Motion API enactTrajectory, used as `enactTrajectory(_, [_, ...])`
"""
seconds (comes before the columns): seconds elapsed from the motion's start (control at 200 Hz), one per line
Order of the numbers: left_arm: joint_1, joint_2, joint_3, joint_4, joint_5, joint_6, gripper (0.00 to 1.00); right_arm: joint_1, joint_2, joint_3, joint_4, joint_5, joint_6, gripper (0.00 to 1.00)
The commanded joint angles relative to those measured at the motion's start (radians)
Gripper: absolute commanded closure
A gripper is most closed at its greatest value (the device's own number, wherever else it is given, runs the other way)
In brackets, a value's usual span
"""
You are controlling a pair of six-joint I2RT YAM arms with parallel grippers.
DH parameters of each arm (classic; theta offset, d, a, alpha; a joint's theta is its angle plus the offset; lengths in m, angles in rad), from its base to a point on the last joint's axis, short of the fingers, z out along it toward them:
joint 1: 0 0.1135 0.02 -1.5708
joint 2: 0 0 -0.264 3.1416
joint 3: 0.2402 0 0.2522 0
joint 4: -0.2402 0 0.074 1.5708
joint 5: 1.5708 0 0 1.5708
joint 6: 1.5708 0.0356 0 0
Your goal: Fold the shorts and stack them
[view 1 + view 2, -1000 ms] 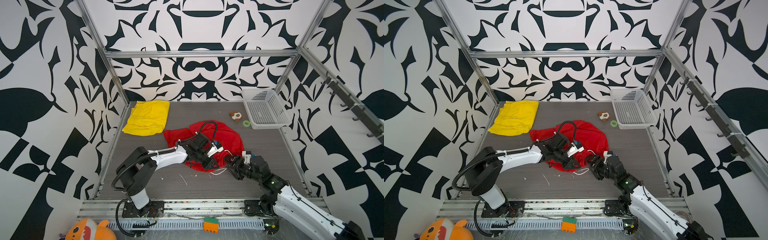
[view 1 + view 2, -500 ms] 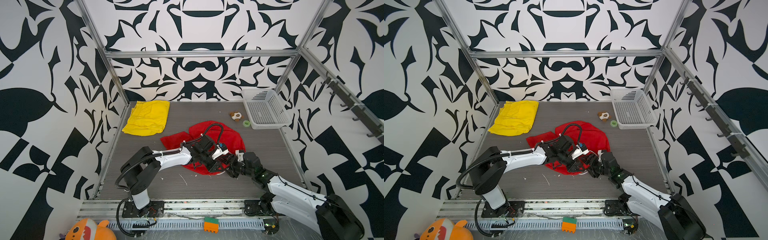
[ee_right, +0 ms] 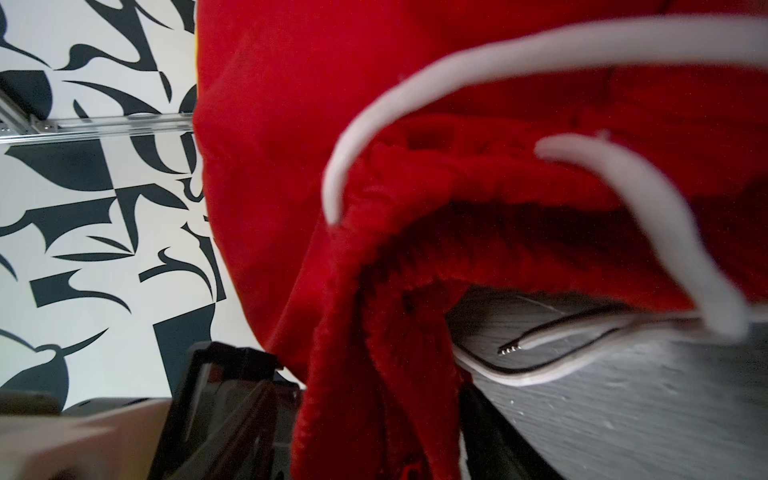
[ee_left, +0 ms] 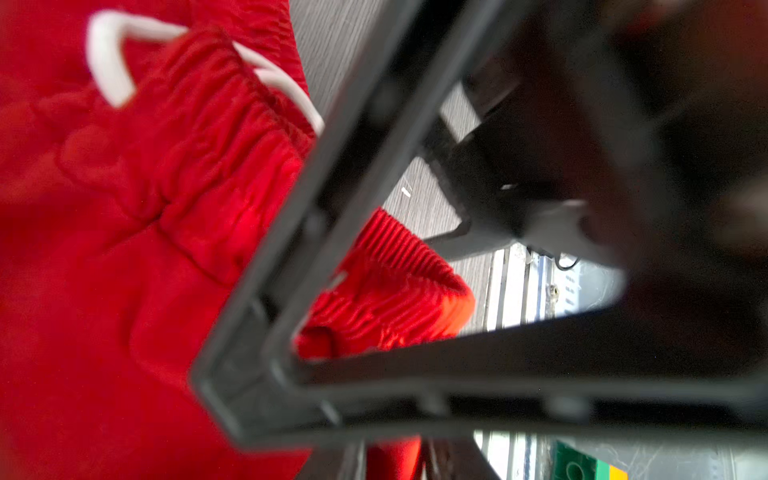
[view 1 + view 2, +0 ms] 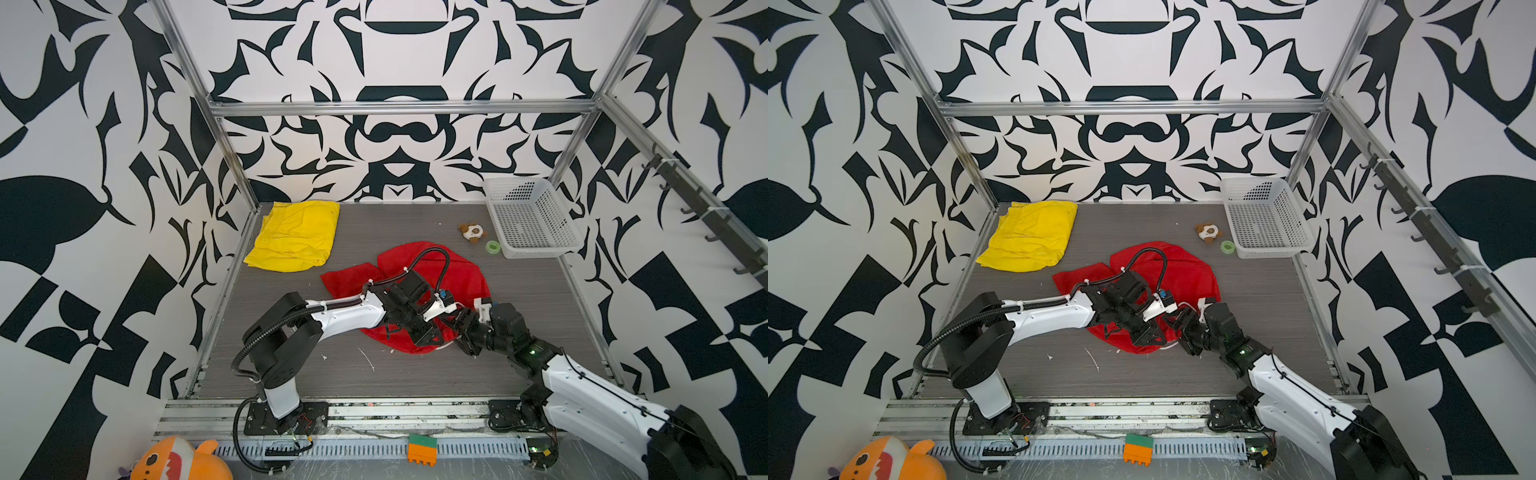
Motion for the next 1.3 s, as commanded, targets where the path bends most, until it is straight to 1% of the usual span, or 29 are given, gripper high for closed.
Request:
enactTrajectory(0.0, [-0.006,0.006,0.034,-0.007,0.023,0.010,0.71,-0.001,0.056,0.038,0.041,-0.026,-0.023,0.36])
enactTrajectory(0.04, [-0.006,-0.003,0.032,0.000,0.010,-0.001,0.66,-0.001,0.079,0.040,0.052,-0.037,-0.029,0.42])
enactTrajectory(0.095, [-0.004,-0.023,0.026,0.009,-0.011,-0.026,0.56,-0.002,0.093,0.049,0.046,-0.044,-0.046,0.52])
enactTrajectory(0.16, [0.001,-0.060,0.010,0.017,-0.035,-0.055,0.47,-0.003,0.084,0.082,-0.034,-0.033,-0.097,0.64])
enactTrajectory(0.23, [0.017,-0.103,-0.016,0.027,-0.073,-0.108,0.42,-0.011,0.056,0.140,-0.185,0.007,-0.178,0.74])
enactTrajectory(0.295, [0.048,-0.143,-0.038,0.030,-0.126,-0.195,0.37,-0.032,0.030,0.178,-0.308,0.044,-0.244,0.81])
enactTrajectory(0.34, [0.080,-0.170,-0.055,0.026,-0.151,-0.252,0.36,-0.062,0.015,0.195,-0.373,0.056,-0.280,0.86])
enactTrajectory(0.395, [0.125,-0.206,-0.078,0.017,-0.212,-0.344,0.34,-0.113,-0.001,0.204,-0.422,0.043,-0.320,0.90])
enactTrajectory(0.495, [0.225,-0.279,-0.135,-0.021,-0.329,-0.494,0.31,-0.222,-0.024,0.202,-0.478,-0.001,-0.381,0.93])
enactTrajectory(0.55, [0.280,-0.322,-0.179,-0.031,-0.367,-0.555,0.29,-0.256,-0.032,0.202,-0.512,-0.004,-0.413,0.94])
enactTrajectory(0.61, [0.338,-0.376,-0.238,-0.025,-0.406,-0.624,0.27,-0.271,-0.033,0.209,-0.538,0.002,-0.444,0.94])
enactTrajectory(0.73, [0.455,-0.467,-0.361,0.002,-0.438,-0.763,0.24,-0.273,-0.018,0.222,-0.554,0.006,-0.479,0.95])
enactTrajectory(0.755, [0.479,-0.513,-0.383,0.003,-0.444,-0.785,0.24,-0.273,-0.016,0.222,-0.552,0.003,-0.481,0.95])
enactTrajectory(0.815, [0.526,-0.556,-0.433,-0.007,-0.478,-0.843,0.25,-0.273,-0.009,0.221,-0.538,-0.004,-0.481,0.95])
enactTrajectory(0.875, [0.566,-0.590,-0.471,-0.032,-0.519,-0.913,0.30,-0.273,-0.007,0.217,-0.519,-0.012,-0.478,0.96])
enactTrajectory(0.97, [0.627,-0.623,-0.509,-0.068,-0.557,-1.002,0.35,-0.272,-0.007,0.217,-0.503,-0.013,-0.475,0.96])
enactTrajectory(1.125, [0.723,-0.585,-0.515,-0.053,-0.510,-1.010,0.35,-0.273,-0.007,0.228,-0.499,-0.017,-0.478,0.96])
enactTrajectory(1.27, [0.769,-0.484,-0.473,-0.037,-0.472,-0.983,0.35,-0.273,-0.009,0.234,-0.505,-0.025,-0.483,0.97])
enactTrajectory(1.295, [0.771,-0.440,-0.464,-0.033,-0.468,-0.973,0.35,-0.273,-0.011,0.234,-0.505,-0.027,-0.483,0.97])
